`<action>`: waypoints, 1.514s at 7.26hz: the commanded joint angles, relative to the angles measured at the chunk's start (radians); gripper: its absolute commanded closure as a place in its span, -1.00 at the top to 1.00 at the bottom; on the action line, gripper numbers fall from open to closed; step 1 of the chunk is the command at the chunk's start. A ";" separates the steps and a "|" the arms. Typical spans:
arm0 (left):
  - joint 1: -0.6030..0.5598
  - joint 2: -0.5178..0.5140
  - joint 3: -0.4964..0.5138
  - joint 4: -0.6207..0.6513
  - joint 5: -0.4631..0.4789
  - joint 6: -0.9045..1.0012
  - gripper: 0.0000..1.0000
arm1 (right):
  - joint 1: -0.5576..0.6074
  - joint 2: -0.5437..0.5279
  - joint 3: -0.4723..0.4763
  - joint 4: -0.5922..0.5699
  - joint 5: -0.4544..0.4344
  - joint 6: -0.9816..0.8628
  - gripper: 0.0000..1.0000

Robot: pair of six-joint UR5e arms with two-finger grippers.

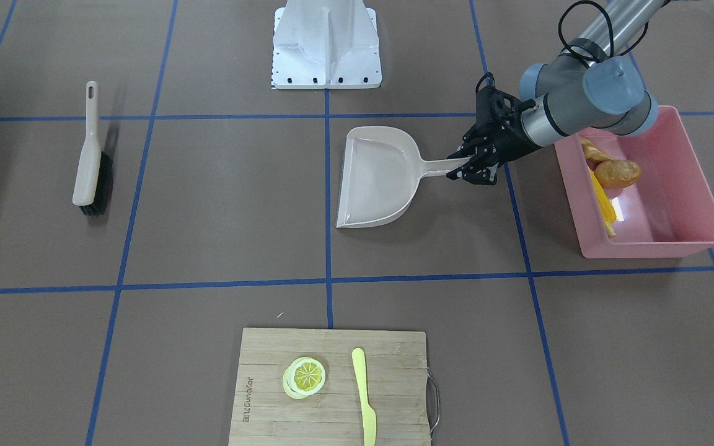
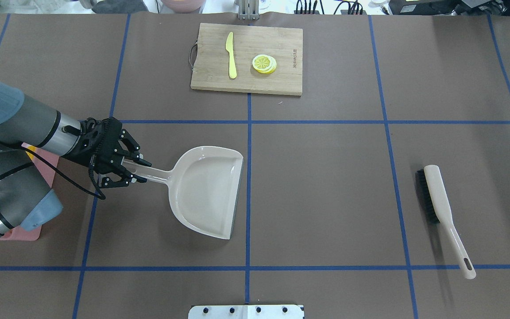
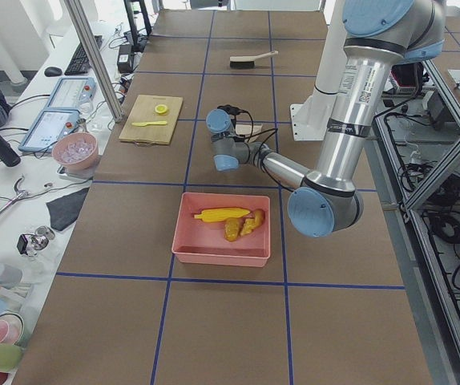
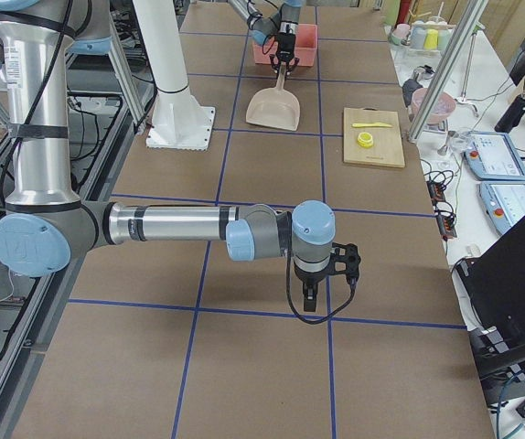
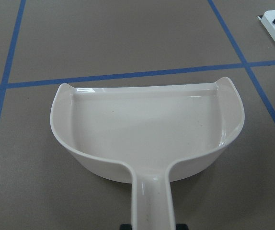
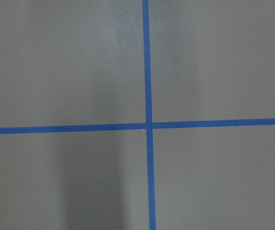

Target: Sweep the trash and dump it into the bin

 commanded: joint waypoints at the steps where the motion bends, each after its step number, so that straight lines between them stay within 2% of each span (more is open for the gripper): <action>1: 0.000 0.007 -0.002 0.001 0.001 -0.005 0.96 | 0.000 0.000 0.000 0.000 0.000 0.000 1.00; 2: -0.001 0.009 -0.012 0.001 0.001 -0.005 0.96 | 0.000 0.000 0.000 0.000 0.000 0.000 1.00; 4: -0.029 0.090 -0.141 0.023 0.040 -0.005 0.97 | 0.000 0.000 0.000 0.000 0.001 0.000 1.00; 6: -0.046 0.181 -0.297 0.088 0.274 -0.019 0.97 | 0.000 0.000 0.000 -0.001 0.000 0.000 1.00; 7: -0.046 0.231 -0.365 0.168 0.371 -0.133 0.96 | 0.001 0.000 -0.001 -0.002 0.000 0.000 1.00; 9: -0.050 0.359 -0.516 0.282 0.396 -0.530 0.97 | 0.000 0.000 -0.001 -0.002 0.000 0.000 1.00; 10: -0.084 0.375 -0.582 0.413 0.395 -0.621 0.97 | 0.000 0.000 -0.001 -0.002 0.000 0.000 1.00; 11: -0.114 0.398 -0.610 0.560 0.404 -0.622 0.97 | 0.000 0.000 -0.003 -0.002 0.000 0.000 1.00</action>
